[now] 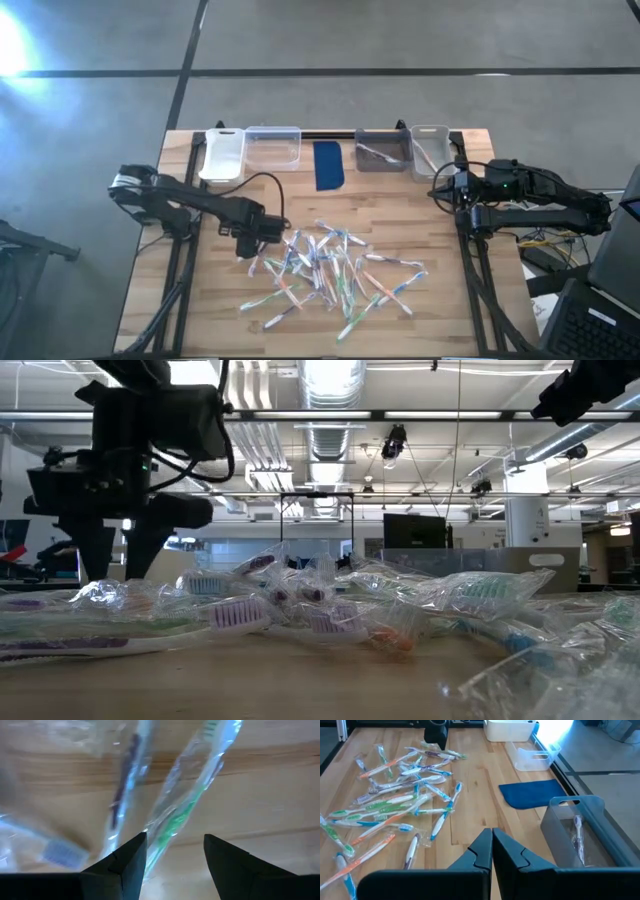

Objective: Pick & Place Toothbrushes
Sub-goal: Put the green toothbrush into the transparent bin

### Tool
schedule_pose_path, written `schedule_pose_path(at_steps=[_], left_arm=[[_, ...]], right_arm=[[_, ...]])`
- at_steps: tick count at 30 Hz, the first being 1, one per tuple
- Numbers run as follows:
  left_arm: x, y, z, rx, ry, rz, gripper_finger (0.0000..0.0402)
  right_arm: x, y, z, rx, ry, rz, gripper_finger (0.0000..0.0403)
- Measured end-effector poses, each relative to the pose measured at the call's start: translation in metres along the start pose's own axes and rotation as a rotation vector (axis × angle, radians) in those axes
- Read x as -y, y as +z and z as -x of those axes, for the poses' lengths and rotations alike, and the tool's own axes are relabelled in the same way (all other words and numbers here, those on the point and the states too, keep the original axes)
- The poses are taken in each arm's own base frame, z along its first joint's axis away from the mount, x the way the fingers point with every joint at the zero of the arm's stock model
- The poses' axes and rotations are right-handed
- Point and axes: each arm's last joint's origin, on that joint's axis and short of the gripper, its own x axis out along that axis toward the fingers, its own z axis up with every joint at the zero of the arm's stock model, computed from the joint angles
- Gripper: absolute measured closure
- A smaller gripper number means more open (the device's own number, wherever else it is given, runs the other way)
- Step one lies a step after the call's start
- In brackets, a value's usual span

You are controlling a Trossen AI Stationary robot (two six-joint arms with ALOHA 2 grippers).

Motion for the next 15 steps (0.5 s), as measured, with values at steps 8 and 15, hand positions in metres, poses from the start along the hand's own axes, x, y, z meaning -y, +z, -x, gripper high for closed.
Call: schedule_pose_path(at_steps=[8, 15], left_arm=[[0.005, 0.001, -0.022, -0.001, -0.002, 0.005, 0.0200], [0.008, 0.002, -0.026, 0.003, 0.018, 0.005, 0.0217]], right_arm=[[0.000, 0.000, 0.000, 0.000, 0.000, 0.000, 0.0394], [0.000, 0.000, 0.000, 0.001, 0.000, 0.000, 0.0394]])
